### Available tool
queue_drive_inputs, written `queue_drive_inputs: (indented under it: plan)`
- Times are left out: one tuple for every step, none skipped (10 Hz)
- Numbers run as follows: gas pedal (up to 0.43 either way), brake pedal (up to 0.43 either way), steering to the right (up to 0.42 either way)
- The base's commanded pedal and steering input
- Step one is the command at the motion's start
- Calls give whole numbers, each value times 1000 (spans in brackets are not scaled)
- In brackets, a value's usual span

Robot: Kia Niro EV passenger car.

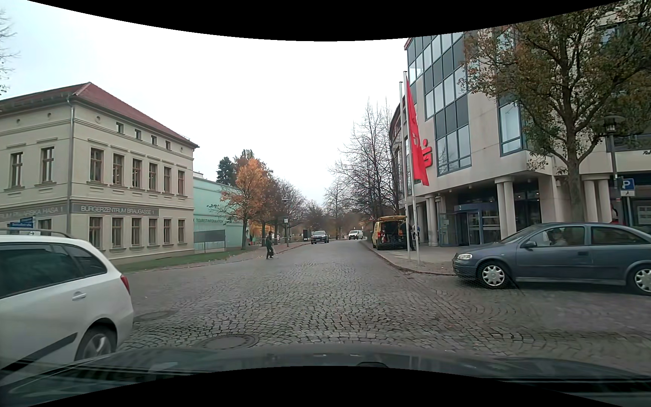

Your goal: Follow the waypoints while adhering to traffic rules and regulations

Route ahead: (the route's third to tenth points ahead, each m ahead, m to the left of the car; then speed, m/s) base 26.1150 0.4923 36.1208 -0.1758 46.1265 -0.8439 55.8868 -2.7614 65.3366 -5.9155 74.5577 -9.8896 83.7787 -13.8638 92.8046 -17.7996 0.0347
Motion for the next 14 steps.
queue_drive_inputs:
  plan:
    - [0, 470, 26]
    - [0, 470, 26]
    - [0, 445, 26]
    - [0, 390, 26]
    - [0, 372, 26]
    - [0, 366, 26]
    - [0, 360, 26]
    - [0, 360, 26]
    - [0, 354, 26]
    - [0, 354, 26]
    - [0, 354, 26]
    - [0, 354, 26]
    - [0, 354, 26]
    - [0, 354, 26]
